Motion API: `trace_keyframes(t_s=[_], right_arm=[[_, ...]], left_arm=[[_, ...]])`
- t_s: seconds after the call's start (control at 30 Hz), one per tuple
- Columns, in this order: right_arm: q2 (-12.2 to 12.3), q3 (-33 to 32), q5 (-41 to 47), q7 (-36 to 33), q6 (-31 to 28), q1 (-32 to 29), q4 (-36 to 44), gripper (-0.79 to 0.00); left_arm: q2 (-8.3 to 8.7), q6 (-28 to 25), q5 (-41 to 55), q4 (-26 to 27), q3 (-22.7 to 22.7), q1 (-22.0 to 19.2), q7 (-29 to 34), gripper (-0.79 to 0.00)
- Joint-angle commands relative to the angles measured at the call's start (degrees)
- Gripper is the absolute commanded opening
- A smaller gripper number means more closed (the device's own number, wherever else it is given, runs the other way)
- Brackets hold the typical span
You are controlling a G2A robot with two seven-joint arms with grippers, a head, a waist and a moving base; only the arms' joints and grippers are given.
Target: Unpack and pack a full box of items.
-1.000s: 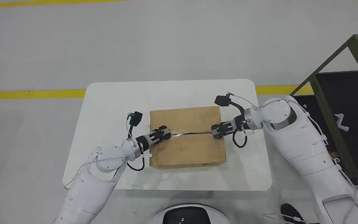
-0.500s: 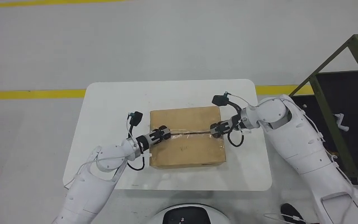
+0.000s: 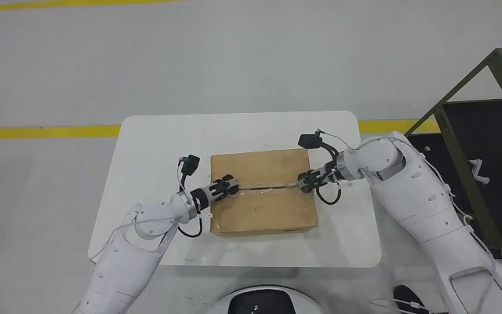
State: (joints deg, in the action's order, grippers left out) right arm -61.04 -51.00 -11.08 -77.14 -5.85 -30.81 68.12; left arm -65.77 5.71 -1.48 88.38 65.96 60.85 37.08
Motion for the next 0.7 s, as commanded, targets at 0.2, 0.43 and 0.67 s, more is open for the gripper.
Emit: trace_keyframes(t_s=[0.2, 0.43, 0.67], right_arm=[[0.03, 0.19, -1.0, 1.61, -0.05, -0.71, 0.73, -0.785], [-0.06, 1.83, -4.18, 1.51, 1.84, -1.52, 2.64, -0.785], [0.13, 0.48, -3.47, 2.1, 2.58, -0.97, 4.02, -0.785]], left_arm=[[-0.07, -0.09, -0.14, -0.28, 0.08, -0.19, 0.21, -0.785], [-0.14, -0.21, -0.05, -0.32, 0.19, -0.19, 0.06, -0.785], [-0.17, -0.17, -0.03, -0.31, 0.42, -0.16, 0.11, -0.785]])
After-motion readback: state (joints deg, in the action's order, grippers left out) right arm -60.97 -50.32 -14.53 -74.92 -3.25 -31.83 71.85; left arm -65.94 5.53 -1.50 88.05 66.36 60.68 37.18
